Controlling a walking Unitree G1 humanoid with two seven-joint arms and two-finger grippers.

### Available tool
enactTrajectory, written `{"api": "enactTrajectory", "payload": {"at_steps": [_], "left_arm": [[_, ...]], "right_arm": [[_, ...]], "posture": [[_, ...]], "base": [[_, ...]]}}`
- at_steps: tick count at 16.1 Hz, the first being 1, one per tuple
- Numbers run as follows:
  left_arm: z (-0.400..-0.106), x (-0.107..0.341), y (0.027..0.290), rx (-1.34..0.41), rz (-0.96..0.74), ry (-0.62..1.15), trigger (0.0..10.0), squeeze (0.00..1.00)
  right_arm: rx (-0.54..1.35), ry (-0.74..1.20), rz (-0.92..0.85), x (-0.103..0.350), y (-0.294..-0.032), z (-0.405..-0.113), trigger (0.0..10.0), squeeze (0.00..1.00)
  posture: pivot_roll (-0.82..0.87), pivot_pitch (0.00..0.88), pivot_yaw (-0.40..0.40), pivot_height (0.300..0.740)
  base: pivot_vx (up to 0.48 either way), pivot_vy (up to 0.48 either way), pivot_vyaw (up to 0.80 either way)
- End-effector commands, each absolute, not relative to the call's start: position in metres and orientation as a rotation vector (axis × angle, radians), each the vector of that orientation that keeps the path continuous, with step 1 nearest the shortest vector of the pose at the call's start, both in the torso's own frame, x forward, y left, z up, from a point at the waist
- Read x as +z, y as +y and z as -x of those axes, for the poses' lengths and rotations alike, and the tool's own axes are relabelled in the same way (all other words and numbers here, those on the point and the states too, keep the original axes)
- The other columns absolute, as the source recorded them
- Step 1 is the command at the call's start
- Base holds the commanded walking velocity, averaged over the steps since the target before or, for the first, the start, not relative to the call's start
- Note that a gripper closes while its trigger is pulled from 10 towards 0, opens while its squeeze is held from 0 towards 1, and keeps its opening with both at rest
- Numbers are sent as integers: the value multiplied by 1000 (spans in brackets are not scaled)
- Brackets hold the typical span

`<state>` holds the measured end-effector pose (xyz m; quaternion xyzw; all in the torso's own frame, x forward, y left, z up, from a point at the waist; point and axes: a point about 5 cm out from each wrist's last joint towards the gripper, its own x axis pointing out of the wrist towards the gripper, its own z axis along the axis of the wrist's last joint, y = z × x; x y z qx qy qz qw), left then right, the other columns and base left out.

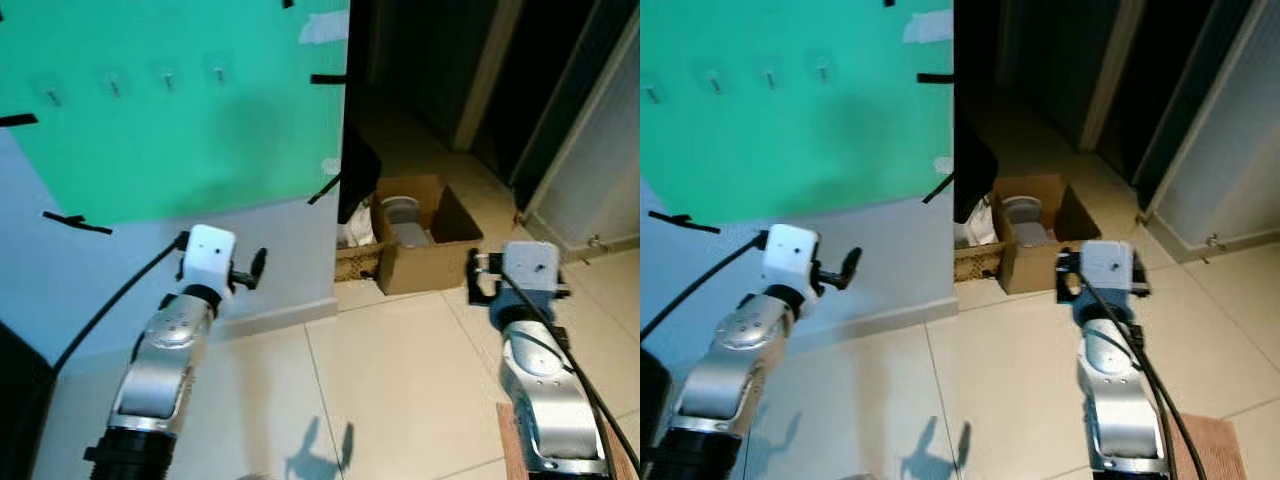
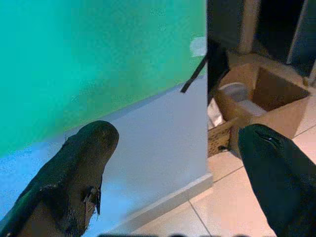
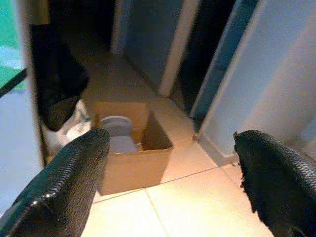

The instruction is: Hang keys on a hook

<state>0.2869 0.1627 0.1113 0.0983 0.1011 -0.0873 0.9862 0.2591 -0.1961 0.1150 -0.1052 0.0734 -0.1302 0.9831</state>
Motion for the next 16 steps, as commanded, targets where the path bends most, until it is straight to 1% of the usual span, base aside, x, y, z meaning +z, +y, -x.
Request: {"api": "enactTrajectory", "payload": {"at_steps": [1, 3, 4, 7, 16], "left_arm": [[-290, 117, 163, -176, -199, 183, 10000, 0], [-291, 117, 163, -174, -193, 182, 10000, 0], [-292, 116, 162, -175, -187, 184, 10000, 0], [-292, 116, 161, -182, -182, 190, 10000, 0], [-292, 118, 165, -173, -187, 182, 10000, 0]], "right_arm": [[-264, 168, 185, 113, -195, -260, 10000, 1000], [-257, 167, 182, 113, -195, -261, 10000, 1000], [-244, 152, 177, 115, -194, -263, 10000, 1000], [-220, 152, 193, 116, -190, -265, 10000, 1000], [-221, 156, 168, 115, -189, -267, 10000, 1000]], "posture": [[-126, 0, 12, 740], [-128, 0, 11, 740], [-136, 0, 14, 740], [-140, 0, 18, 740], [-126, 0, 12, 740]], "base": [[259, 0, 0], [270, 0, 0], [277, 0, 644], [277, 0, 800], [309, 0, 800]]}}
